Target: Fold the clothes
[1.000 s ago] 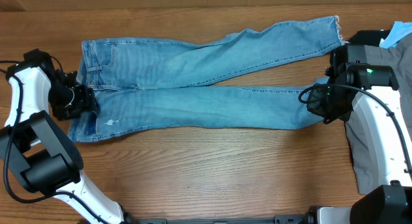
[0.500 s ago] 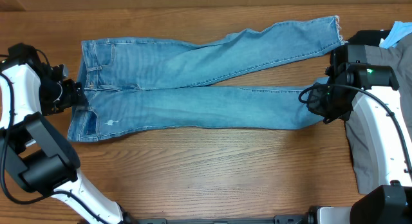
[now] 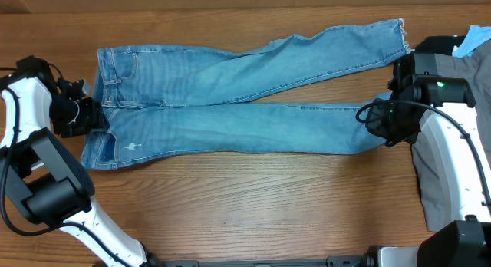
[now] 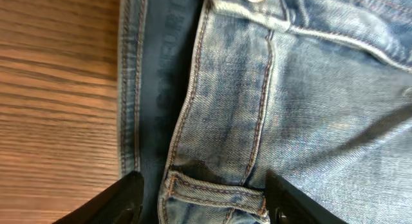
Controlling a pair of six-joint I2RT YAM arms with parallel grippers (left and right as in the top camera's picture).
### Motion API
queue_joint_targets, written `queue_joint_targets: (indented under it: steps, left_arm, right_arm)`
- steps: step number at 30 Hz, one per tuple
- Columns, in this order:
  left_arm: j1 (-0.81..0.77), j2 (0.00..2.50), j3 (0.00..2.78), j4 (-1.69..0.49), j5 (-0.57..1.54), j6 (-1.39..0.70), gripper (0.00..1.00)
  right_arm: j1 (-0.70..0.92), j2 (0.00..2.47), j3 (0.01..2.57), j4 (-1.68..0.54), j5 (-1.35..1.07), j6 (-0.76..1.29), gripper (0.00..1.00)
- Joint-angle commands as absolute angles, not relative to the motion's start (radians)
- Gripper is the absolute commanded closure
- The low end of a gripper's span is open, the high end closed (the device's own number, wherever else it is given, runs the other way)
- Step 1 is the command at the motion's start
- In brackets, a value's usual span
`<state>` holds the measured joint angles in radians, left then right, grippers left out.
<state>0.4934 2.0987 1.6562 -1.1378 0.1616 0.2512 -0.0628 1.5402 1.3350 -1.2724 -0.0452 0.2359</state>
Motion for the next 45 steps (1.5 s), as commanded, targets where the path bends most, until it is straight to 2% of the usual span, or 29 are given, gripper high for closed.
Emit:
queue_joint_targets:
  steps: [1, 4, 6, 8, 10, 11, 13, 17, 21, 23, 26, 27, 29, 30, 31, 33, 36, 37, 41, 45]
  left_arm:
    - [0.498, 2.106, 1.605, -1.118, 0.177, 0.285, 0.36]
    - [0.498, 2.106, 1.572, -1.106, 0.178, 0.285, 0.37]
    - [0.498, 2.106, 1.571, -1.108, 0.178, 0.284, 0.41]
    - [0.498, 2.106, 1.571, -1.113, 0.177, 0.285, 0.51]
    - [0.498, 2.106, 1.573, -1.113, 0.169, 0.285, 0.67]
    - [0.498, 2.106, 1.576, -1.113, 0.152, 0.285, 0.78]
    - [0.499, 2.106, 1.588, -1.113, 0.104, 0.284, 0.86]
    - [0.505, 2.106, 1.607, -1.086, -0.142, 0.197, 0.95]
    - [0.553, 2.106, 1.607, -1.018, -0.169, 0.194, 0.92]
    - [0.601, 2.106, 1.607, -0.989, -0.162, 0.194, 0.92]
    - [0.676, 2.106, 1.607, -0.950, -0.109, 0.194, 0.87]
    - [0.694, 2.106, 1.607, -0.939, -0.084, 0.194, 0.76]
    - [0.755, 2.106, 1.639, -0.926, 0.056, 0.165, 0.11]
    - [0.763, 2.105, 1.665, -0.937, 0.101, 0.143, 0.04]
    - [0.765, 2.105, 1.703, -0.962, 0.132, 0.128, 0.01]
    - [0.761, 2.104, 1.784, -1.023, 0.155, 0.103, 0.00]
    - [0.736, 2.090, 1.897, -1.114, 0.195, 0.051, 0.00]
    - [0.725, 2.083, 1.918, -1.139, 0.208, 0.043, 0.00]
    - [0.658, 2.074, 1.916, -1.251, 0.234, 0.037, 0.00]
    - [0.587, 2.074, 1.795, -1.256, 0.234, 0.038, 0.10]
  right_arm:
    - [-0.061, 1.528, 1.342, -1.266, -0.047, 0.237, 0.82]
    - [-0.061, 1.528, 1.342, -1.262, -0.047, 0.240, 0.82]
    - [-0.061, 1.528, 1.342, -1.262, -0.047, 0.240, 0.82]
    - [-0.061, 1.528, 1.342, -1.262, -0.047, 0.240, 0.82]
    - [-0.061, 1.528, 1.342, -1.262, -0.047, 0.240, 0.82]
    - [-0.061, 1.528, 1.342, -1.262, -0.047, 0.240, 0.82]
    - [-0.061, 1.528, 1.342, -1.262, -0.047, 0.240, 0.81]
    - [-0.061, 1.528, 1.342, -1.262, -0.046, 0.239, 0.81]
    - [-0.061, 1.528, 1.342, -1.246, -0.047, 0.240, 0.73]
    - [-0.061, 1.528, 1.342, -1.247, -0.047, 0.240, 0.73]
    - [-0.061, 1.528, 1.342, -1.247, -0.047, 0.240, 0.73]
    - [-0.061, 1.528, 1.342, -1.246, -0.047, 0.239, 0.73]
    - [-0.061, 1.528, 1.342, -1.227, -0.047, 0.239, 0.72]
    - [-0.061, 1.528, 1.342, -1.216, -0.047, 0.239, 0.72]
    - [-0.061, 1.528, 1.342, -1.205, -0.047, 0.239, 0.72]
    - [-0.061, 1.533, 1.342, -1.188, -0.047, 0.239, 0.73]
    - [-0.061, 1.559, 1.342, -1.176, -0.076, 0.221, 0.94]
    - [-0.061, 1.570, 1.342, -1.175, -0.113, 0.193, 0.96]
    - [-0.061, 1.665, 1.341, -1.141, -0.251, 0.122, 0.96]
    - [-0.061, 1.785, 1.341, -1.113, -0.249, 0.103, 0.96]
